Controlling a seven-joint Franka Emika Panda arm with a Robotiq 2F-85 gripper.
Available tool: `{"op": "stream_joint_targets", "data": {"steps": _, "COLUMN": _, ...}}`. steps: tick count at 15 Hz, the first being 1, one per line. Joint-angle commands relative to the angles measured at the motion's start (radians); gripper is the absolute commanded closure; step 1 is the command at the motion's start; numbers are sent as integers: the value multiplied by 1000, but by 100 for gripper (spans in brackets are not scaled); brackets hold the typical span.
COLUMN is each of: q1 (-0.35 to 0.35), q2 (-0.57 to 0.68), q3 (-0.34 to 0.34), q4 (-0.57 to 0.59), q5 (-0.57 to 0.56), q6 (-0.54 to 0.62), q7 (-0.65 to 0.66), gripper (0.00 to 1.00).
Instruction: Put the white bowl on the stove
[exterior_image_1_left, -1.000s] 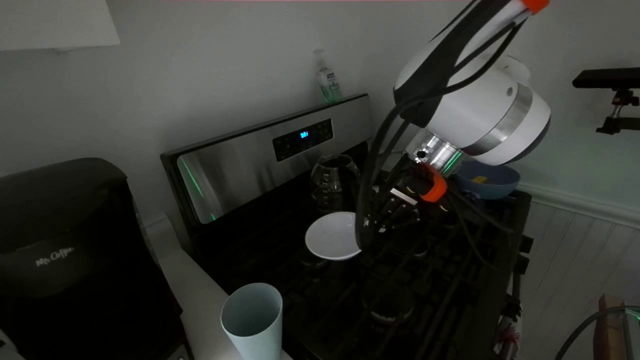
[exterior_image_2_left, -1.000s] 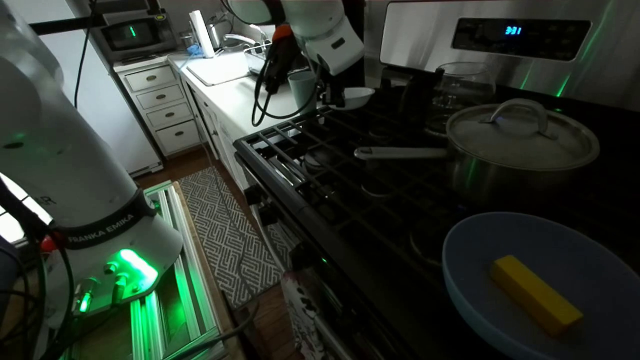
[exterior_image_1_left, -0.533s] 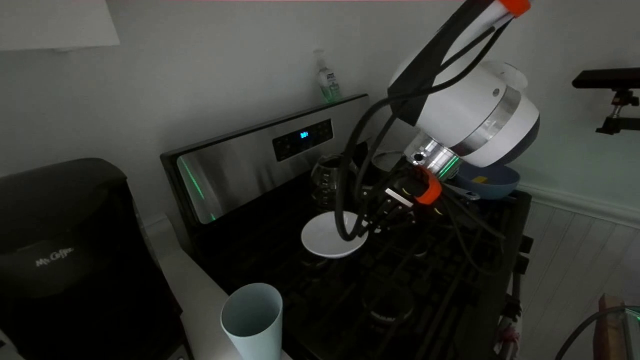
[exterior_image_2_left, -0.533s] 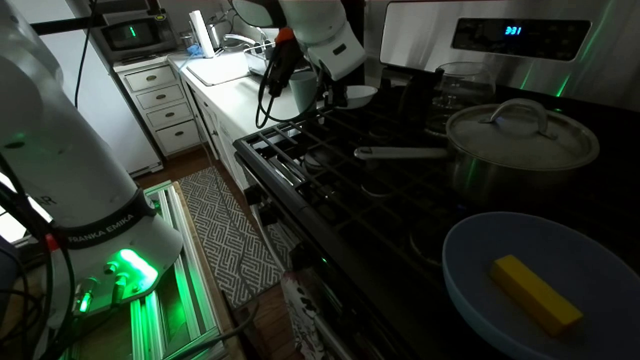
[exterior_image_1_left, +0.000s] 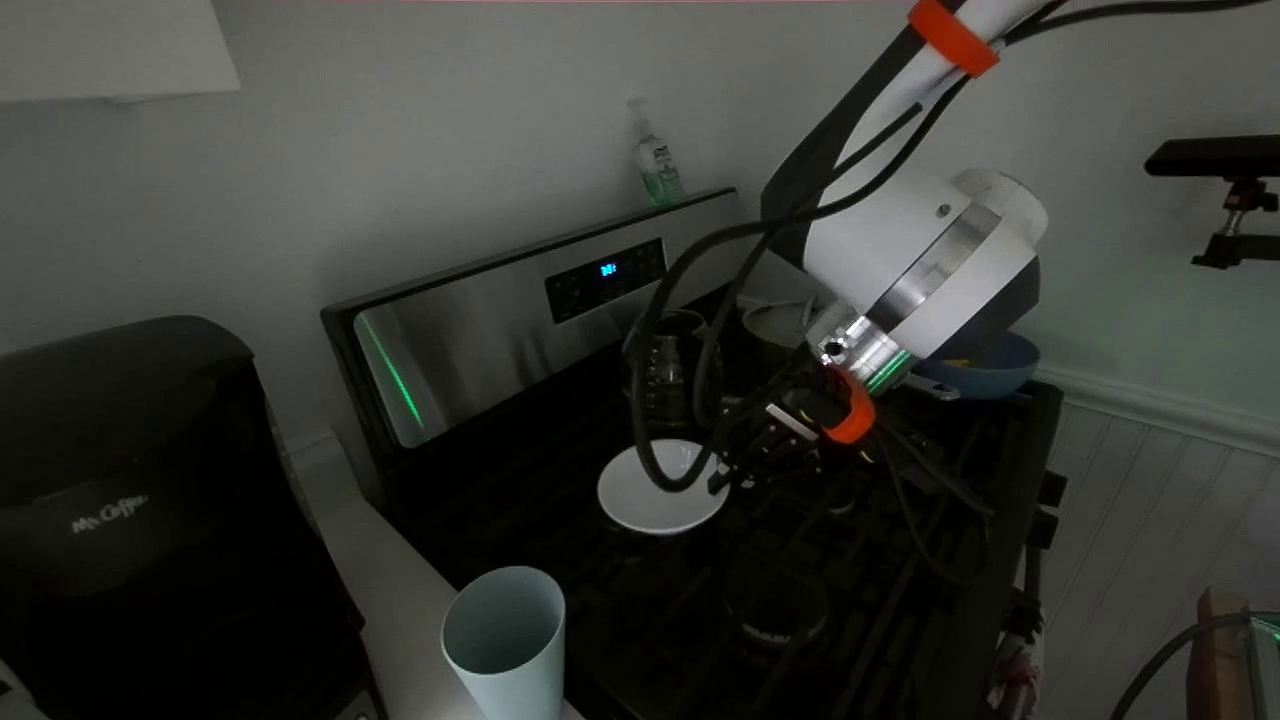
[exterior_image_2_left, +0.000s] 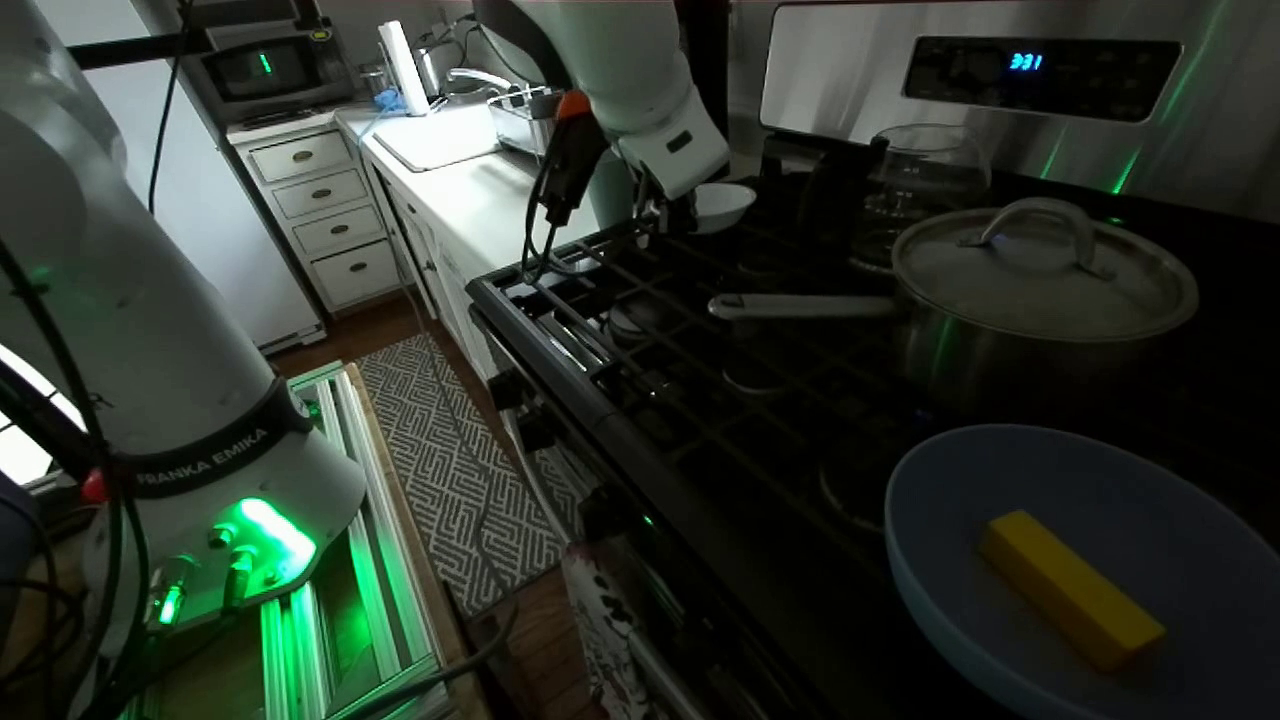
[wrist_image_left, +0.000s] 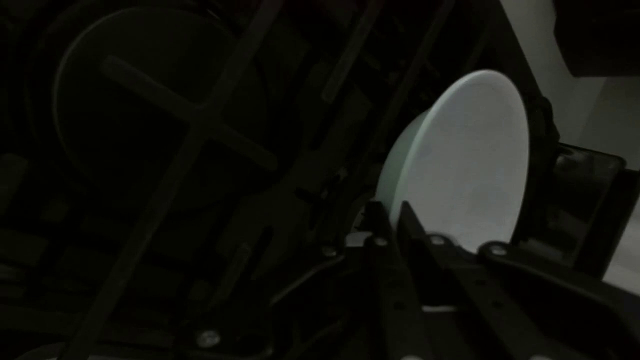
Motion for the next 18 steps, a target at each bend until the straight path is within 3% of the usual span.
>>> {"op": "stream_joint_targets", "data": {"steps": 1, "q1": 7, "q2": 51, "q3": 10, "q4": 24, "q5": 41, "q6": 13, "q7": -69, "gripper": 98}}
{"op": "stream_joint_targets", "data": {"steps": 5, "q1": 7, "q2": 80, "q3": 19, "q4": 36, "q5": 72, "q6": 20, "q7": -130, "gripper": 98}}
{"op": "stream_joint_targets", "data": {"steps": 7, "q1": 8, "q2": 93, "q3": 21, "q4": 43, "q5": 76, "q6": 27, "q7": -135, "gripper": 67}}
{"op": "stream_joint_targets", "data": {"steps": 12, "q1": 12, "q2": 82, "q3": 21, "q4": 20, "q5": 1, "q6": 86, "q7": -70, "gripper": 34}}
{"op": "stream_joint_targets", "data": {"steps": 15, "q1": 13, "q2": -4, "q3": 18, "q4": -47, "q5": -108, "q6": 110, "q7": -17, "gripper": 13}}
{"op": "stream_joint_targets", "data": {"steps": 17, "q1": 6, "q2": -89, "q3": 16, "q4": -97, "q5": -175, "q6": 62, "q7": -11, "gripper": 1}}
{"op": "stream_joint_targets", "data": {"steps": 18, "q1": 5, "q2": -130, "q3": 15, "q4": -121, "q5": -217, "q6": 39, "q7": -1, "gripper": 0}}
